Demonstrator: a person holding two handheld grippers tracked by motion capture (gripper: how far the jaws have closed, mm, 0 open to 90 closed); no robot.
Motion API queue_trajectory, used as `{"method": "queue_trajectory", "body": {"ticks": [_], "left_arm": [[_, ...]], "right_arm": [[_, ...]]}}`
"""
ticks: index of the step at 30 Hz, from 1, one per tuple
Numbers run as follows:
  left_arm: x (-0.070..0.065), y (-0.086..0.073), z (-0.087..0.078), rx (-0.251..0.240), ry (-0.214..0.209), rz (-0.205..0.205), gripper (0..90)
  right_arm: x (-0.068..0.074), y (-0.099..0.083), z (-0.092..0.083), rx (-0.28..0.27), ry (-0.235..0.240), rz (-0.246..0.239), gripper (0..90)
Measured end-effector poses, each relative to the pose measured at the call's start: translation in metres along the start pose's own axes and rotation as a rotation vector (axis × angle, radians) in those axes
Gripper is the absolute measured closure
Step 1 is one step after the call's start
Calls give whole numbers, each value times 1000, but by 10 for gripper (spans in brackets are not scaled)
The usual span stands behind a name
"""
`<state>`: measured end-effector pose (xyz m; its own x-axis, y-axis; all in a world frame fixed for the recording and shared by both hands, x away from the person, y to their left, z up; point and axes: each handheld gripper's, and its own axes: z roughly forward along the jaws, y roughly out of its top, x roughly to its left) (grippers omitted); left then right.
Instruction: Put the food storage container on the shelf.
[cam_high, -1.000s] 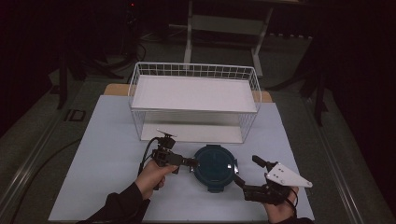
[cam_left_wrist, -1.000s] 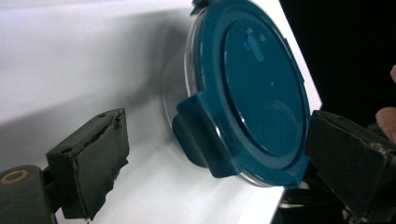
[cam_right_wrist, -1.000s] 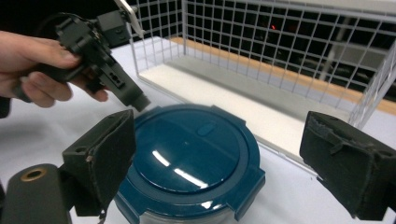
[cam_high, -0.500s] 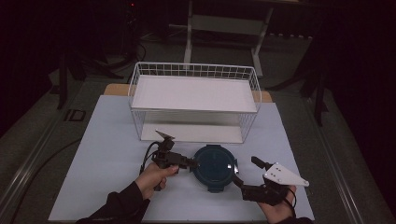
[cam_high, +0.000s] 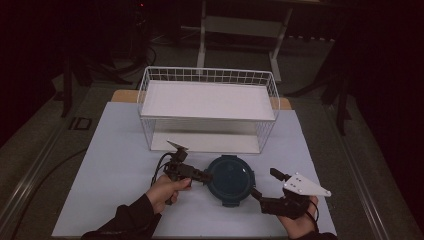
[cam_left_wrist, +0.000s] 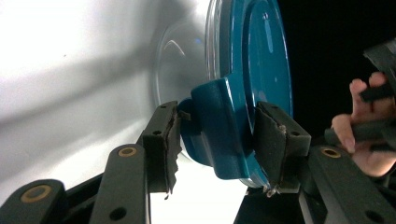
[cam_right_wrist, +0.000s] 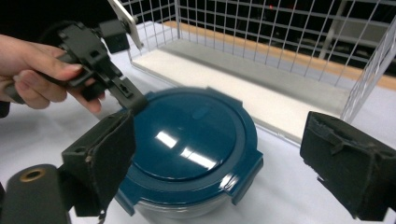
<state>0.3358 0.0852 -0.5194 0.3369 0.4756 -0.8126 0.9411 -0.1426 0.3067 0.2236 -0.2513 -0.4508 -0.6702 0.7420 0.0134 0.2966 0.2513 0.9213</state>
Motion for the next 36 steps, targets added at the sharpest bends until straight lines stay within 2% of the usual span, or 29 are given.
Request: {"method": "queue_trajectory", "body": {"ticks": [3, 6, 10, 12, 14, 17, 18, 19, 25, 31, 36], "left_arm": [[-6, -2, -1, -6, 6, 48, 542], [-14, -5, -2, -7, 24, 107, 546], [-15, -9, -4, -12, 18, 171, 553], [-15, -10, -4, -11, 18, 179, 554], [-16, -13, -5, -15, 17, 216, 554], [-18, -15, -6, -16, 23, 261, 556], [-18, -15, -6, -16, 23, 261, 557], [-20, -17, -7, -16, 25, 286, 558], [-21, -23, -9, -19, 26, 319, 564], [-20, -27, -10, -26, 18, 349, 567], [-18, -28, -10, -29, 11, 358, 567]], "right_arm": [[-5, -2, 2, 24, 15, 36, 128], [-10, -4, 5, 50, 47, 91, 135], [-18, -7, 8, 77, 88, 150, 160], [-21, -10, 10, 95, 107, 177, 172], [-25, -12, 11, 114, 124, 203, 183], [-29, -17, 14, 143, 149, 233, 239], [-30, -18, 15, 152, 158, 241, 259], [-32, -20, 17, 171, 163, 248, 285], [-38, -26, 21, 220, 219, 317, 412], [-38, -29, 26, 264, 272, 344, 484], [-39, -31, 26, 268, 311, 369, 529]]}}
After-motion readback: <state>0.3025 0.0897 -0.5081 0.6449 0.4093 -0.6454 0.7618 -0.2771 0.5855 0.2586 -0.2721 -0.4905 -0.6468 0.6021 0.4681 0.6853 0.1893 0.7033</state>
